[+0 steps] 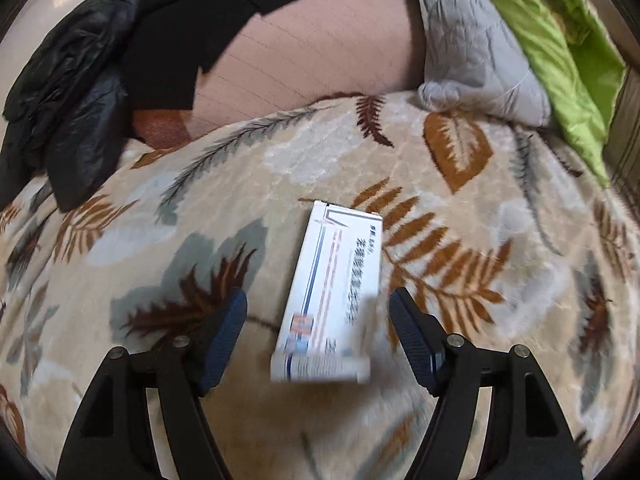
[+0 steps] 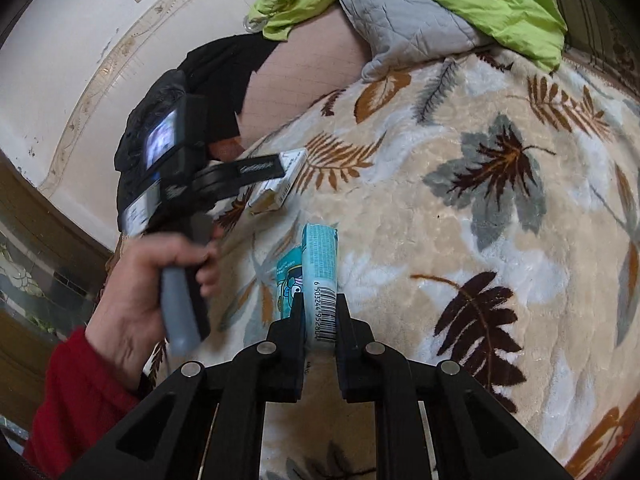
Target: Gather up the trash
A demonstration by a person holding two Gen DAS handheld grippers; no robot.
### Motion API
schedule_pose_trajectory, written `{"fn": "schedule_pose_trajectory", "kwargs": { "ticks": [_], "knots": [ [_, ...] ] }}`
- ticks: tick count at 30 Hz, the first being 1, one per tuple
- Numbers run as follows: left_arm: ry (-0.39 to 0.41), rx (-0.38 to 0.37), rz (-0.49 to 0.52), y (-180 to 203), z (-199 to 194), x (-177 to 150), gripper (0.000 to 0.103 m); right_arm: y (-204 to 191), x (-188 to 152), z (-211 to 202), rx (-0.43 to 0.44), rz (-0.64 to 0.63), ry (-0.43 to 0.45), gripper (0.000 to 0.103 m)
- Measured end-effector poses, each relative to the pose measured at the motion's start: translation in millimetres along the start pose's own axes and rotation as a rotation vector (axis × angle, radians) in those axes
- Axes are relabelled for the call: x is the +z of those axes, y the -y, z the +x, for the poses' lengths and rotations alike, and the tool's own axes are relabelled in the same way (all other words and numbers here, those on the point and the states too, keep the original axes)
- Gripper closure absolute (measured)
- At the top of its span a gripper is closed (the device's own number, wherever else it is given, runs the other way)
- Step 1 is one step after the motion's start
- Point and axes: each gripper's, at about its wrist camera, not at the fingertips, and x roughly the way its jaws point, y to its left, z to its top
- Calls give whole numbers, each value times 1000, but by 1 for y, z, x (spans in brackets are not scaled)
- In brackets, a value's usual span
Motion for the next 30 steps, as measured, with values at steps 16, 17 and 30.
{"fn": "schedule_pose_trajectory", "kwargs": {
  "ticks": [16, 17, 30],
  "knots": [
    [24, -18, -99, -9, -15, -61, 50, -6, -3, -4, -53, -60, 53, 90],
    [29, -13, -97, -9, -22, -71, 50, -6, -4, -4, -63, -62, 60, 90],
    [104, 23, -104, -7, -146, -185, 50, -18, -29, -34, -107, -127, 121, 90]
  ]
}}
